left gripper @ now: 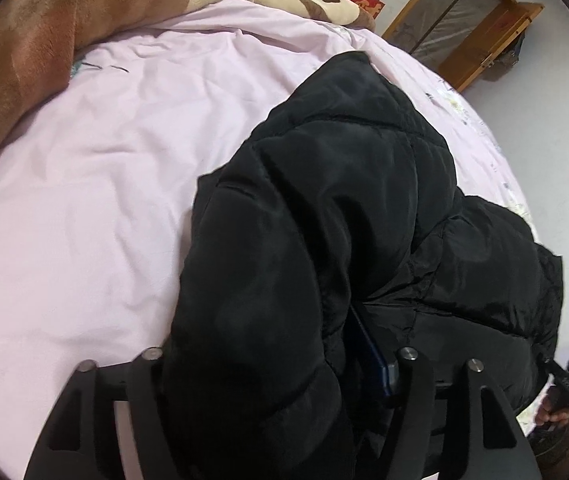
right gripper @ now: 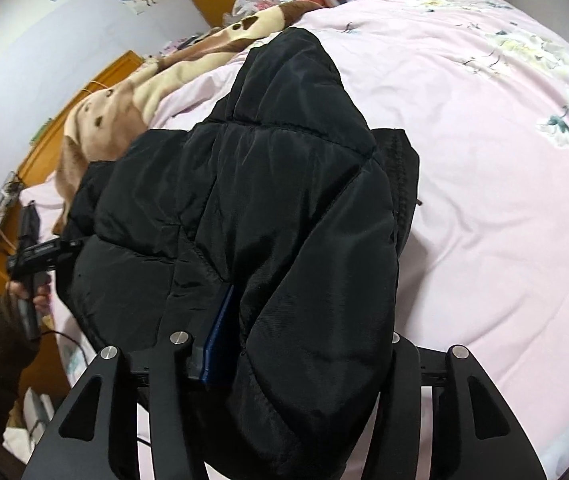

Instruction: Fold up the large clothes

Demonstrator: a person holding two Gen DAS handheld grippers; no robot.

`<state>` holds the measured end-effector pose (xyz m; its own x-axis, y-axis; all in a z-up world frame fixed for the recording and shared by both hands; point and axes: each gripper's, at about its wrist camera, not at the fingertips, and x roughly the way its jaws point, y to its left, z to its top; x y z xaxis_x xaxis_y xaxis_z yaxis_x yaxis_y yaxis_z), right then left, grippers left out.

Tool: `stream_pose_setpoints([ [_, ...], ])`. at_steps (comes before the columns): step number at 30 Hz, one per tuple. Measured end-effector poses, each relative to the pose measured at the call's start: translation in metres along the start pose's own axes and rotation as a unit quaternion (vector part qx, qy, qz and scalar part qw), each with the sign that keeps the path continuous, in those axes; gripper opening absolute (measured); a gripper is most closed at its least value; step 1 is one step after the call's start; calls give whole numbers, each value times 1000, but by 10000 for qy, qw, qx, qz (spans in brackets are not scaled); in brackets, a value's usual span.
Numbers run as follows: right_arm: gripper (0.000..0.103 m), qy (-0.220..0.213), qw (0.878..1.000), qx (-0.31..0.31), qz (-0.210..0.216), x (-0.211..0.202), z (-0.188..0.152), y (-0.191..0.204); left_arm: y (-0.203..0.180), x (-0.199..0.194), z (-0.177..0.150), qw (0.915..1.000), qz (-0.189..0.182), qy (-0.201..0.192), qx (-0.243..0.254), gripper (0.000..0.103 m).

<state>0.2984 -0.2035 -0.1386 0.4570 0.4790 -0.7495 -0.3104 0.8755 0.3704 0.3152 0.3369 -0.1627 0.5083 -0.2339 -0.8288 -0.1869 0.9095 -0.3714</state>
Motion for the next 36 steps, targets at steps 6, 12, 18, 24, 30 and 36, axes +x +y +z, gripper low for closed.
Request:
stream_pose_setpoints([
  [6, 69, -24, 9960, -254, -851, -8, 0, 22, -12, -18, -9, 9989, 420, -174, 74, 70],
  [12, 76, -368, 9854, -277, -1640, -34, -1, 35, -27, -47, -22, 9923, 1040, -585, 315, 78],
  [18, 76, -581, 9770, -429, -2005, -49, -7, 60, -31, -71, -34, 9894, 1211, -789, 173, 78],
  [24, 76, -737, 9755, -414, -2031, -58, -23, 96, -63, -88, -64, 9880, 1177, -887, 455, 79],
  [30, 76, -858, 9748, -562, -1981, -74, -43, 140, -97, -112, -103, 9855, 1168, -1013, 695, 79],
  [36, 76, -1002, 9735, -604, -1965, -93, -66, 175, -123, -137, -145, 9803, 1318, -1215, 829, 81],
])
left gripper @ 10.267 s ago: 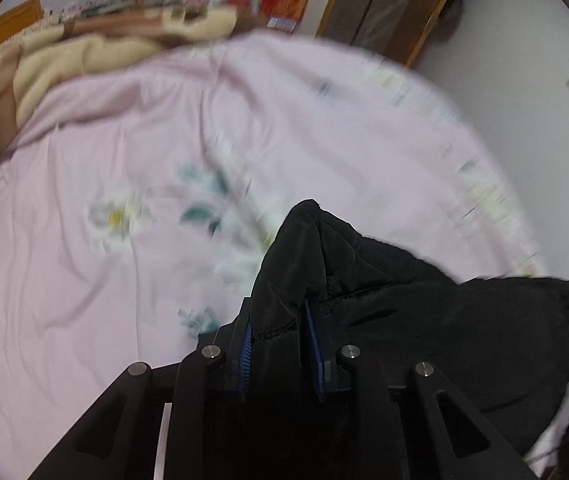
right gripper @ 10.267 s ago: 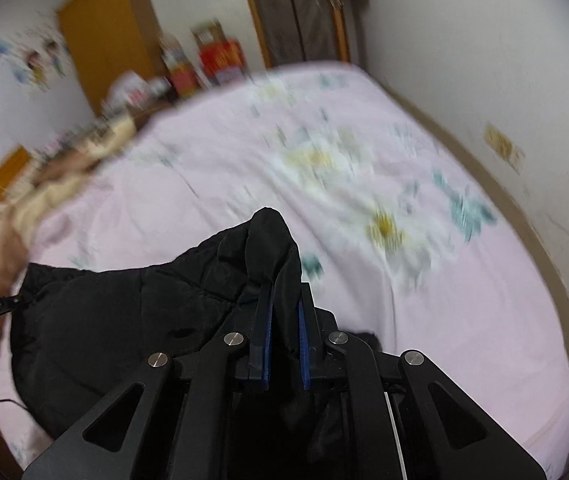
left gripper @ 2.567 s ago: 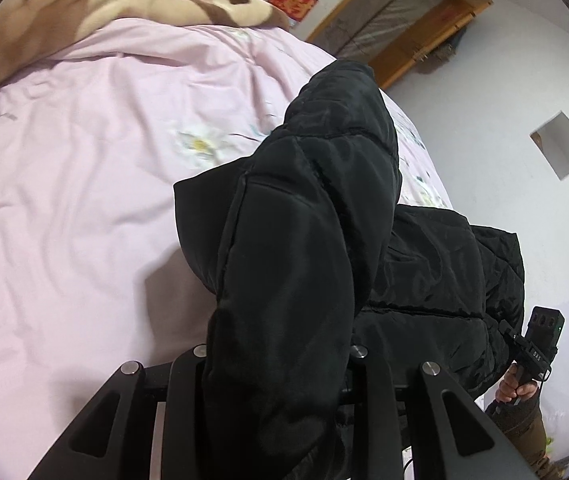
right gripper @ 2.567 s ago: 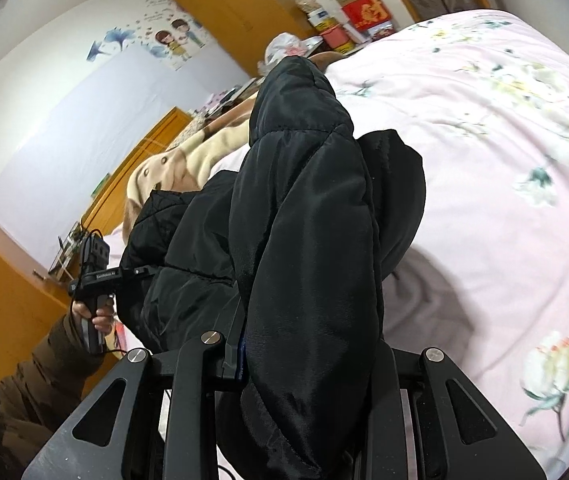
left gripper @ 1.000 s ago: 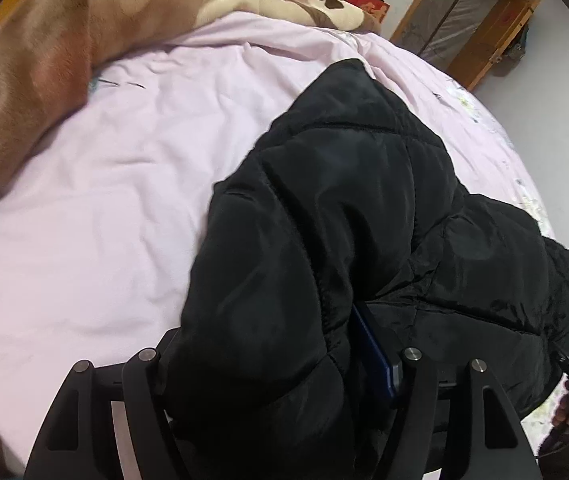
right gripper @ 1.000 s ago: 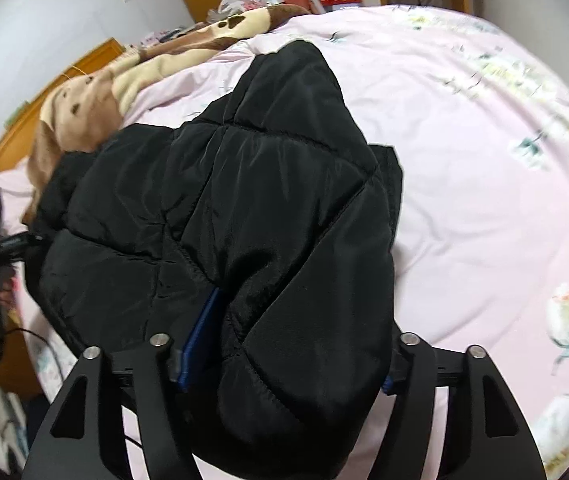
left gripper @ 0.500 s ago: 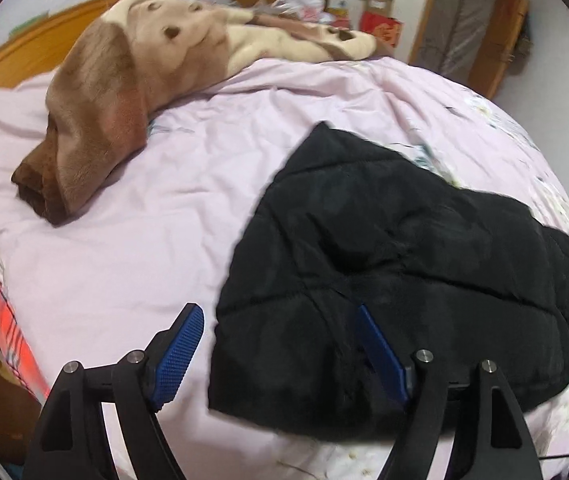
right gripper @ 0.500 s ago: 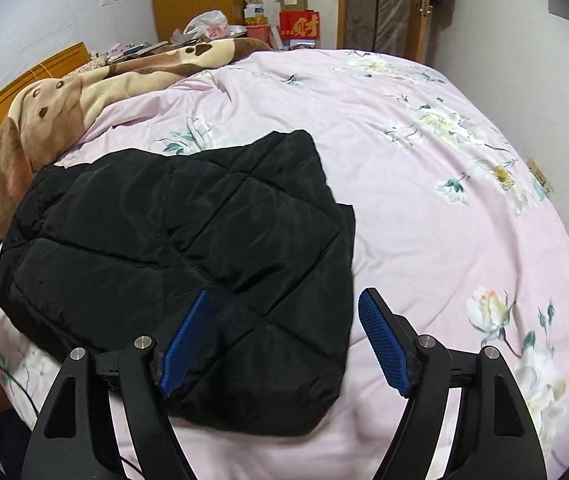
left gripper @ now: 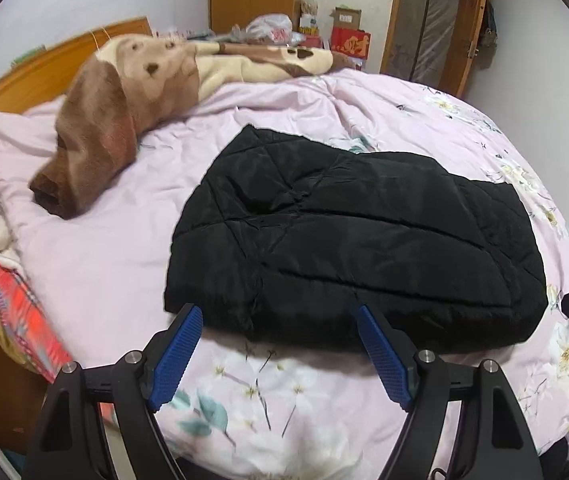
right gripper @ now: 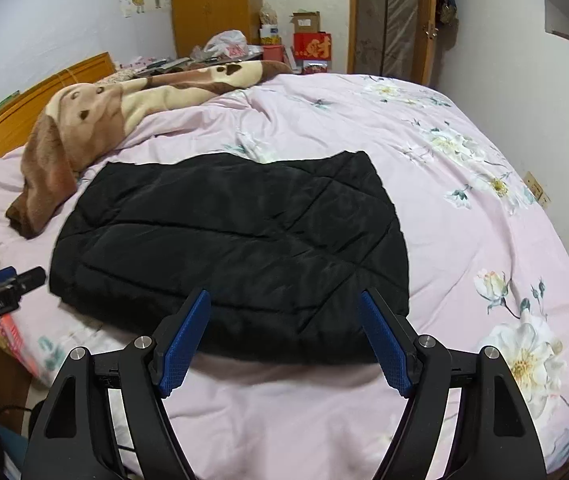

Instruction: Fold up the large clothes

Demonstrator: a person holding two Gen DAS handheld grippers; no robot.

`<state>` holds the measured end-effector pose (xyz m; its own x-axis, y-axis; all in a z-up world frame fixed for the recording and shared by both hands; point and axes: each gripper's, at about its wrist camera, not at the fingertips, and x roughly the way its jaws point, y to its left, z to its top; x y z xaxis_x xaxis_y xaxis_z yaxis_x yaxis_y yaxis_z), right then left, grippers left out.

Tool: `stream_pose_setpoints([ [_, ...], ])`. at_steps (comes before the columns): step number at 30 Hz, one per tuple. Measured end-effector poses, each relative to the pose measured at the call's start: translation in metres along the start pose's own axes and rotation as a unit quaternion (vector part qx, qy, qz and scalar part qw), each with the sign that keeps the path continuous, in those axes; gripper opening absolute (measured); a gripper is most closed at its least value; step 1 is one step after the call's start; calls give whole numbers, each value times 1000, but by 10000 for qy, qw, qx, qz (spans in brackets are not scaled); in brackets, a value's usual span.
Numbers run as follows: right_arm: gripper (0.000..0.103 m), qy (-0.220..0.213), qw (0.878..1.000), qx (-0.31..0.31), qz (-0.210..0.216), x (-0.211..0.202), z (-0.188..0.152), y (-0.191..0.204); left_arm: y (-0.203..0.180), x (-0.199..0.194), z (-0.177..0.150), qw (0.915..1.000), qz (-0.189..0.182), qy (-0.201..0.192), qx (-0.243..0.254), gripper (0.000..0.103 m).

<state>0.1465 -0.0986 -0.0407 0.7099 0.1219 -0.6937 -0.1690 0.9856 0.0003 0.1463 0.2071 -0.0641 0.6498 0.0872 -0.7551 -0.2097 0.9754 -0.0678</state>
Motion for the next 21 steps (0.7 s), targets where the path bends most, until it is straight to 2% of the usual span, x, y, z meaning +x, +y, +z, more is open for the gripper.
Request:
stream_pose_setpoints([
  [2, 76, -58, 10000, -77, 16, -10, -6, 6, -8, -11, -8, 9999, -7, -36, 119, 85],
  [6, 76, -83, 9999, -91, 61, -26, -19, 13, -16, -32, -19, 9995, 74, -215, 210, 85],
  [15, 76, -228, 9996, -59, -138, -53, -38, 20, -38, -63, -44, 9987, -256, -296, 318, 85],
  [18, 76, -273, 9995, 3, -182, -61, -42, 19, -47, -71, -52, 9986, -178, -341, 350, 85],
  [21, 76, -279, 9994, 20, -190, -65, -45, 18, -53, -76, -58, 9980, -314, -360, 419, 85],
])
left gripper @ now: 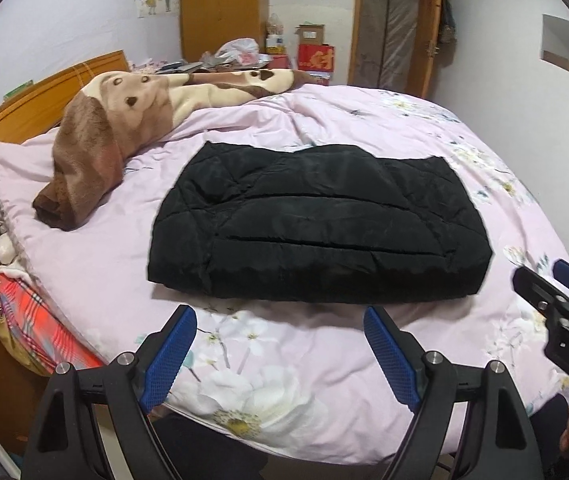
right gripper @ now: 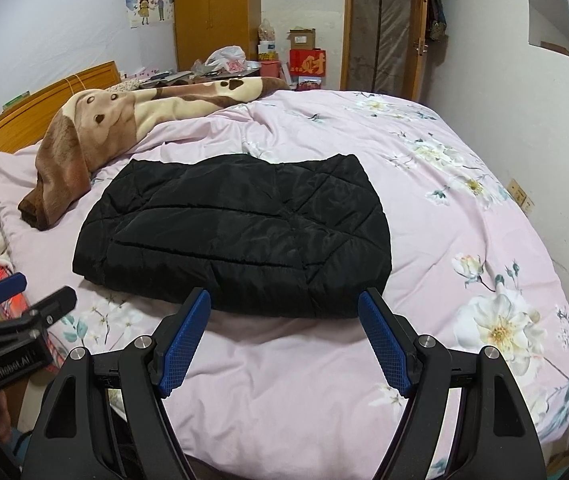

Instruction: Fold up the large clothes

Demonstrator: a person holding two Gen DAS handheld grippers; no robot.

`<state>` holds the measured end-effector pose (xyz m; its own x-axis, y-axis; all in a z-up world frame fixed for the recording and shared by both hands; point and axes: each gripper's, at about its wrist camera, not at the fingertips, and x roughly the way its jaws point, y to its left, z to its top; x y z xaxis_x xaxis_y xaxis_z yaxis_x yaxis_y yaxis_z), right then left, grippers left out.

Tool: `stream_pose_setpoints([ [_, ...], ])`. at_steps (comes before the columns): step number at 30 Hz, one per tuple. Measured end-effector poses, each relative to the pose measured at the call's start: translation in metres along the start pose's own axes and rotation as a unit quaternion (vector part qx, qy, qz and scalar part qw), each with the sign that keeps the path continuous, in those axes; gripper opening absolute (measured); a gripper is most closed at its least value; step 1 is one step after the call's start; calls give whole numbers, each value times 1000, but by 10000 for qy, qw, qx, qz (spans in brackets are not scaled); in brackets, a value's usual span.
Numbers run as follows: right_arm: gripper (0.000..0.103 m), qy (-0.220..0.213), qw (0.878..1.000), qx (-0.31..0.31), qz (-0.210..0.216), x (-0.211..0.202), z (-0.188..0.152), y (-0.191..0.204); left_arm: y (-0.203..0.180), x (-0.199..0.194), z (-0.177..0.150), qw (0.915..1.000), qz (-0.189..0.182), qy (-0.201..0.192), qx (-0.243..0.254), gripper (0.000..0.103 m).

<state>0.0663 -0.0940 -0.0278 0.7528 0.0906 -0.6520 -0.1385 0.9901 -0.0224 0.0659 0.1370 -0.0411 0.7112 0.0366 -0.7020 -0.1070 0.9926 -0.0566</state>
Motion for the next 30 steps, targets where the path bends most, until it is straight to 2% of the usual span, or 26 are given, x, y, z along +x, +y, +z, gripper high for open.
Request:
stream_pose_setpoints([
  [3, 76, -11, 10000, -16, 19, -4, -3, 2, -2, -2, -3, 9999, -146, -11, -80, 85],
  [10, 76, -49, 10000, -34, 7, -8, -6, 4, -3, -7, -7, 9998, 118, -91, -99, 85],
  [18, 76, -22, 10000, -19, -1, -11, -8, 6, -6, -10, -10, 9999, 27, -112, -90, 85],
  [30, 76, 40, 10000, -21, 23, -9, -12, 6, -8, -11, -11, 9998, 148, -132, -47, 85],
])
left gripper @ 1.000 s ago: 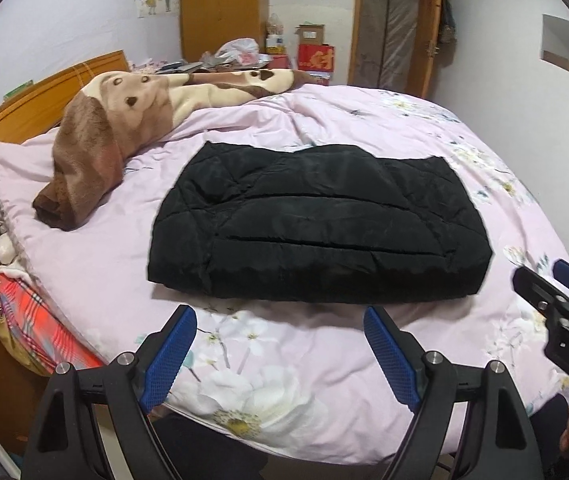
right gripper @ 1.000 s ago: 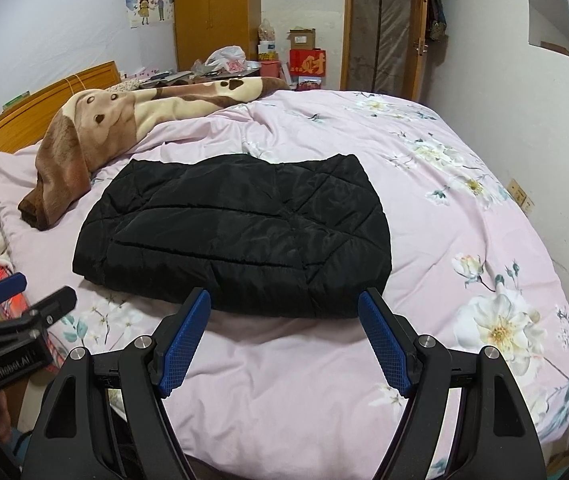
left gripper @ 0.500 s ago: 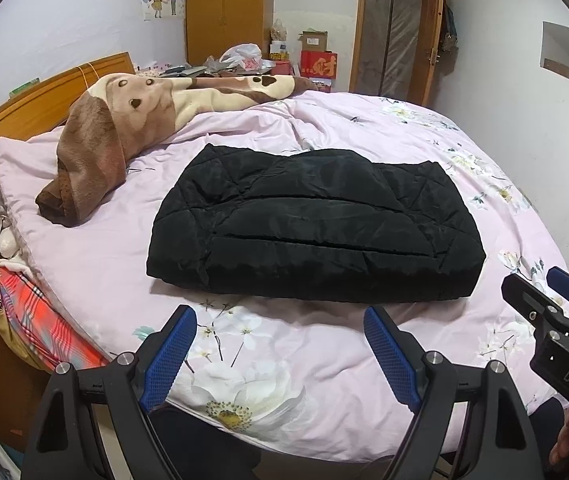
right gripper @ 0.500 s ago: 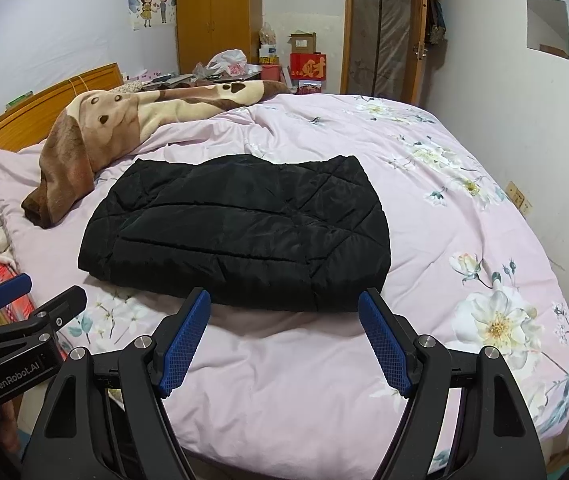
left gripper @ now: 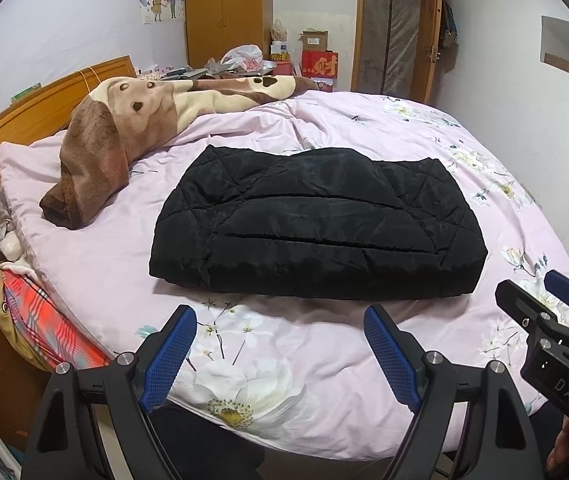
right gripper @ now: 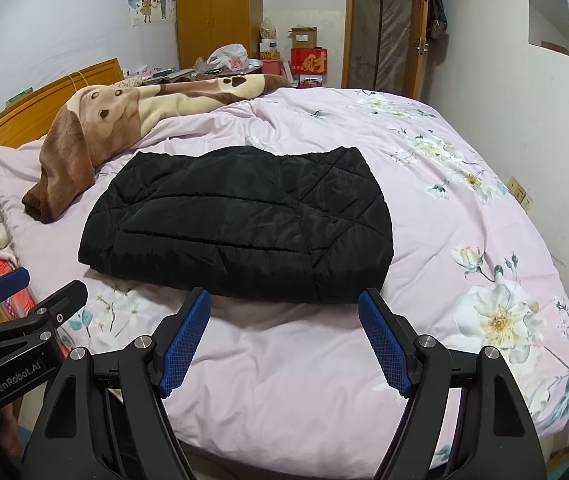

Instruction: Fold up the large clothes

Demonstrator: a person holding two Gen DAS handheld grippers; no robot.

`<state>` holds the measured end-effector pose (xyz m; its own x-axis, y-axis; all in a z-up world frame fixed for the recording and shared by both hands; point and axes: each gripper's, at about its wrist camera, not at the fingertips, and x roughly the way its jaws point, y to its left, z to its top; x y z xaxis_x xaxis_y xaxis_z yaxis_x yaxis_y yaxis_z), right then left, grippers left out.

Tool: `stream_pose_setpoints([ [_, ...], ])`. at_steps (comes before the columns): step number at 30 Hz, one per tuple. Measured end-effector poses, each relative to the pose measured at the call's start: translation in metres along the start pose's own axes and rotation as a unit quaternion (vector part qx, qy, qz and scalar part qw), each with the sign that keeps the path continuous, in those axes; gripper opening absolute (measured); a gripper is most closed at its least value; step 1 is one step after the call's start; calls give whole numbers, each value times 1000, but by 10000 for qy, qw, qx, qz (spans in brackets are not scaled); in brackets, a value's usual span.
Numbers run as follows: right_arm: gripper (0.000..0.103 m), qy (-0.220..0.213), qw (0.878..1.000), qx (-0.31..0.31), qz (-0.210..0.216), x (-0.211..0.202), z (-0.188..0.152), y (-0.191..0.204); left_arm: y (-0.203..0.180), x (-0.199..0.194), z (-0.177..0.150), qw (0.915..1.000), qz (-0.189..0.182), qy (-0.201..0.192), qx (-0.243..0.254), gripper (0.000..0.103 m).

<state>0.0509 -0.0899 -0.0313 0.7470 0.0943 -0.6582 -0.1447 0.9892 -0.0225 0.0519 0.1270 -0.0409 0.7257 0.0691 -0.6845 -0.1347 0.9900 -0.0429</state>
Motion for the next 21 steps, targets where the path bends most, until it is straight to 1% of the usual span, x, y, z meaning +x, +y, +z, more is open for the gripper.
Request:
stream_pose_setpoints([
  [21, 76, -36, 10000, 5, -16, -1, 0, 2, -1, -1, 1, 10000, 31, 26, 28, 85],
])
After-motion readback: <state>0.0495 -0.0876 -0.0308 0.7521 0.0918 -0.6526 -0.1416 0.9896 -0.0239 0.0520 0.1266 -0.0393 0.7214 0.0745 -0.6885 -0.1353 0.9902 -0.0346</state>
